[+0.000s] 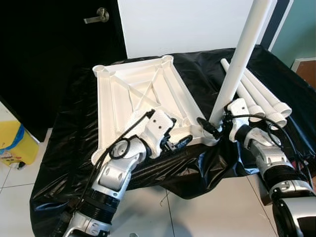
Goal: Building children table
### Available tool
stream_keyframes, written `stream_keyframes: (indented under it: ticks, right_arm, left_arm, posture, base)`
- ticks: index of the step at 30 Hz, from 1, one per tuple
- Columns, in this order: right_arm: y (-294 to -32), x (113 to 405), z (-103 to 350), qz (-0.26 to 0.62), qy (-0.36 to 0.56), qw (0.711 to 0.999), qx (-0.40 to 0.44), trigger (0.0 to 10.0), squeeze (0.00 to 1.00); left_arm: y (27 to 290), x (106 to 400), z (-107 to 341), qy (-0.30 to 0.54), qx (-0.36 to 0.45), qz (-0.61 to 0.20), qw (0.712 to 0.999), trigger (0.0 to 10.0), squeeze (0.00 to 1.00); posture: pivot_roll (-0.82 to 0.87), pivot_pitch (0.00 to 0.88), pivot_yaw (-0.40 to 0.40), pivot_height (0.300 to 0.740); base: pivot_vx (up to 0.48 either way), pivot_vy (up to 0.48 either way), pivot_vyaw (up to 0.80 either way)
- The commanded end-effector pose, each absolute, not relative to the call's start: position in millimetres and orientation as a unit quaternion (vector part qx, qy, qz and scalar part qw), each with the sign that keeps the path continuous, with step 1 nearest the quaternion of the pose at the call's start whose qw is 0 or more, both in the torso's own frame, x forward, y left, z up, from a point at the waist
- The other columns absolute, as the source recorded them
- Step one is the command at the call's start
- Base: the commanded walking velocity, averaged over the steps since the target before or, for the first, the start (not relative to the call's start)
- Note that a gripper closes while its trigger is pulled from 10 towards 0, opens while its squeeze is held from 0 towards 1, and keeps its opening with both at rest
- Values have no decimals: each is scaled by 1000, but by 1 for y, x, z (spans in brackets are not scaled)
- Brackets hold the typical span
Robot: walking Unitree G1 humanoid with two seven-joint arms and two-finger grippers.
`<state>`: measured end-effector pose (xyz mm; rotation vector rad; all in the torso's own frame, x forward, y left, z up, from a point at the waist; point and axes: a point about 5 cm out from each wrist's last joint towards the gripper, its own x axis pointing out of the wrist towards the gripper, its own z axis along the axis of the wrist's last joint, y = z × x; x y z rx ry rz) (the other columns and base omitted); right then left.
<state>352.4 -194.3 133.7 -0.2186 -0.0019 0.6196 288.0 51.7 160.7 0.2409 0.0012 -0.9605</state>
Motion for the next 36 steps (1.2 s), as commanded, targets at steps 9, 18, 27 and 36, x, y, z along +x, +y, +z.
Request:
stream_keyframes:
  ticks: [9, 18, 27, 36]
  right_arm:
    - [-199, 352, 123, 306, 25, 945, -116, 0, 0]
    - [-202, 351, 111, 270, 49, 958, -83, 10000, 0]
    - [-194, 351, 102, 222, 46, 972, -55, 10000, 0]
    - [-178, 349, 91, 122, 43, 991, -26, 10000, 0]
  left_arm:
    - [52, 285, 158, 11, 122, -469, 875, 10000, 0]
    - [53, 285, 159, 12, 121, -465, 877, 10000, 0]
    - [54, 285, 159, 14, 120, -463, 878, 10000, 0]
    - [53, 284, 159, 14, 119, -461, 879, 10000, 0]
  posture:
    - [-114, 0, 21, 740]
    - [-112, 0, 25, 740]
    - [-111, 0, 22, 740]
    - [-113, 0, 17, 740]
  base:
    - [0, 0, 0]
    - [0, 0, 0]
    - [0, 0, 0]
    - [0, 0, 0]
